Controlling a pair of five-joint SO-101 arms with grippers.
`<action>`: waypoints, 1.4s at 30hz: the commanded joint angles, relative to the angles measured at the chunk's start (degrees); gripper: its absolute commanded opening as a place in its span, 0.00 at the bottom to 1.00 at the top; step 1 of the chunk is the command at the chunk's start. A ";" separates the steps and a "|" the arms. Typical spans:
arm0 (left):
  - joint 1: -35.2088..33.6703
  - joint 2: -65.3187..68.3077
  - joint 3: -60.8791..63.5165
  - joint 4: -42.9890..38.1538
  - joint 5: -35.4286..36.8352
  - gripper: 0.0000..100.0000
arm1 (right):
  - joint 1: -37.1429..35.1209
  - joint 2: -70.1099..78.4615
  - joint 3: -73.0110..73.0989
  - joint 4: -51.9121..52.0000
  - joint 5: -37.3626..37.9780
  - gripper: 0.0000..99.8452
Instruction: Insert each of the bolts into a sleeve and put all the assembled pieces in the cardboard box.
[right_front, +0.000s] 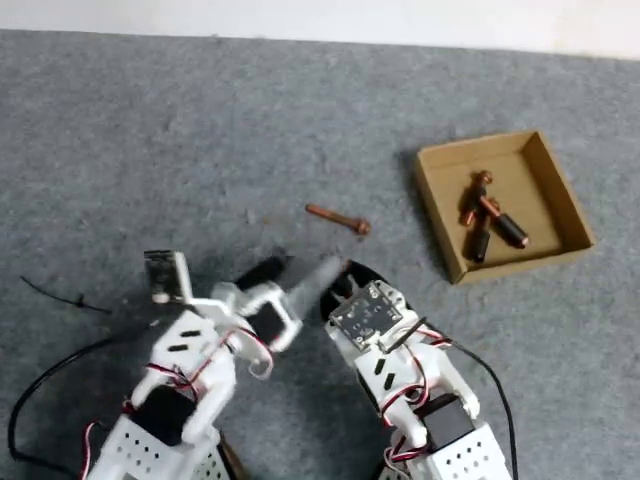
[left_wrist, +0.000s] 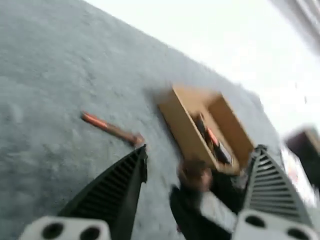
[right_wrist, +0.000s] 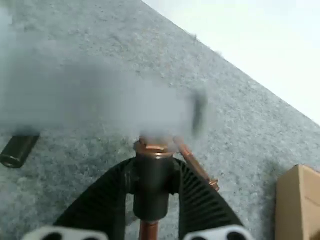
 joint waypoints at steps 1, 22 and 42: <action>-6.37 -0.84 -0.31 -3.60 3.78 0.31 | 0.57 -1.19 6.55 -0.22 0.44 0.01; -8.75 -0.75 0.22 -4.75 4.92 0.30 | 11.65 -1.01 6.55 -3.12 0.35 0.01; -8.75 -0.48 1.19 -4.75 4.92 0.30 | 25.27 -0.92 6.46 -14.29 -8.97 0.06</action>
